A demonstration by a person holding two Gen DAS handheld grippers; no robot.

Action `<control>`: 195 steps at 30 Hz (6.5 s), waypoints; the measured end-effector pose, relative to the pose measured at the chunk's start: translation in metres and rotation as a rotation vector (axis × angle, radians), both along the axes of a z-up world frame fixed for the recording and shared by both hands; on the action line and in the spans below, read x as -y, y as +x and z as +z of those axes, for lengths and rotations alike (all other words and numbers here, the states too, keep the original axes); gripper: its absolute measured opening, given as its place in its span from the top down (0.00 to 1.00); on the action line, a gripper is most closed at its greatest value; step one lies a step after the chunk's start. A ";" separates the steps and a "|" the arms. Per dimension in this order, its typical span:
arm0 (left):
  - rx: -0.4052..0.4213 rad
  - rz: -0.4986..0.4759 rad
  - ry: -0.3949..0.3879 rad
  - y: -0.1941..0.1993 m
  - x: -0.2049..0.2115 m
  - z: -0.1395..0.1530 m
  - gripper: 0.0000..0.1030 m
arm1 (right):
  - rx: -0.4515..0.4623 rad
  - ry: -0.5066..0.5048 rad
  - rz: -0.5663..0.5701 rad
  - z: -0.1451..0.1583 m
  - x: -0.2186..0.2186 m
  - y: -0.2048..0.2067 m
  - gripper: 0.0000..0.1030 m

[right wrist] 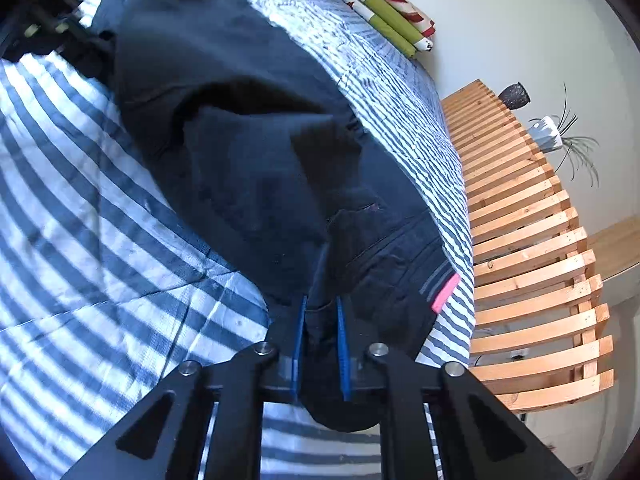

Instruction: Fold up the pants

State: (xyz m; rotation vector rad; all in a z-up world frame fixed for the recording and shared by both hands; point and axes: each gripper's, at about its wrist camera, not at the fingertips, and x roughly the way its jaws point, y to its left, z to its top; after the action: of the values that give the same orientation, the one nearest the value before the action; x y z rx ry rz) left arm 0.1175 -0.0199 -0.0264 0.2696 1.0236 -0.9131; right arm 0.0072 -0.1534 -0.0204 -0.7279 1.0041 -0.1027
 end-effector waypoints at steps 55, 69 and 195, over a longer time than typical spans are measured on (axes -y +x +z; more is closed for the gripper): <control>-0.450 0.211 -0.183 0.012 -0.024 -0.063 0.87 | -0.091 0.365 -0.355 -0.027 0.043 0.036 0.53; -0.291 0.044 -0.114 -0.030 -0.029 -0.042 0.79 | -0.092 0.372 -0.350 -0.028 0.046 0.037 0.53; -0.218 0.805 -0.265 0.012 -0.433 -0.028 0.72 | -0.136 0.460 0.286 0.012 -0.464 0.179 0.45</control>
State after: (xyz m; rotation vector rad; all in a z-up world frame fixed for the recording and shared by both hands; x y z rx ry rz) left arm 0.1295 0.4135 -0.0545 -0.4547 1.0682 -0.3312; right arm 0.1864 0.3104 -0.0087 -0.4507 0.9943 0.4197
